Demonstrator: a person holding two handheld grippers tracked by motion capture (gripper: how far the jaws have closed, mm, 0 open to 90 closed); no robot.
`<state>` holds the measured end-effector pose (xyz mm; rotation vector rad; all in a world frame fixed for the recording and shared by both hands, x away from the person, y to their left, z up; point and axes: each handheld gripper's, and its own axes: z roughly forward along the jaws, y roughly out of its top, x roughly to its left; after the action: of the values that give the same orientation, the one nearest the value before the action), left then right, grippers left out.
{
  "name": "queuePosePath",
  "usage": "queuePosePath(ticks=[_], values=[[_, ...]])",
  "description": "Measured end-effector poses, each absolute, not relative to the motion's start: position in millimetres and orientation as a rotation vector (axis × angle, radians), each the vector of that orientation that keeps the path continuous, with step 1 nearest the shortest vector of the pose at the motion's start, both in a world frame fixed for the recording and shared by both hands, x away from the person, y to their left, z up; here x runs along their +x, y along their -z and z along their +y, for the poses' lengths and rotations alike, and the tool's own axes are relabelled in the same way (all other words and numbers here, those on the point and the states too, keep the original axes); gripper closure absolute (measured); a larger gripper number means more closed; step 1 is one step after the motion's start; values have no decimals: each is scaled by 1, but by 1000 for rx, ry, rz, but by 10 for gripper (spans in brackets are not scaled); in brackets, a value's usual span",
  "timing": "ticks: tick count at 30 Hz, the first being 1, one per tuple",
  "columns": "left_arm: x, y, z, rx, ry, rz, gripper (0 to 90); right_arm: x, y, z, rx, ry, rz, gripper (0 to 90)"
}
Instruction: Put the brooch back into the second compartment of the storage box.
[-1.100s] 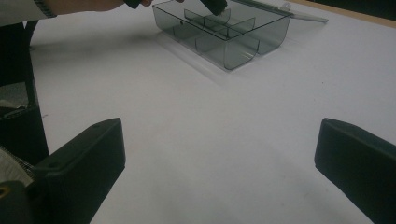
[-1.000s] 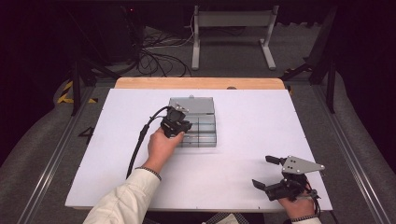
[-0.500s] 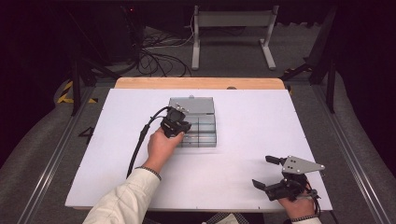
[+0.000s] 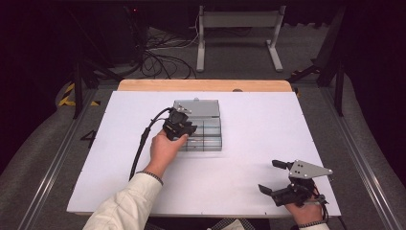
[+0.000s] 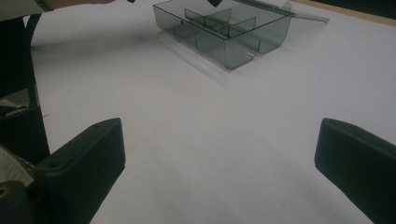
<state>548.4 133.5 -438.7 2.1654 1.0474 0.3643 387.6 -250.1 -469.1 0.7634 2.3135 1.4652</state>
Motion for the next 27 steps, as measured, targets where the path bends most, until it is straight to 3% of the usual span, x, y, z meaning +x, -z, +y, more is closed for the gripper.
queuePosePath(ticks=[14,27], values=[[519,415,141,2122,-363,941,552,388,469,-249,765,-1458,2315,24],[500,404,142,2092,-367,895,516,387,469,-249,763,-1458,2317,24]])
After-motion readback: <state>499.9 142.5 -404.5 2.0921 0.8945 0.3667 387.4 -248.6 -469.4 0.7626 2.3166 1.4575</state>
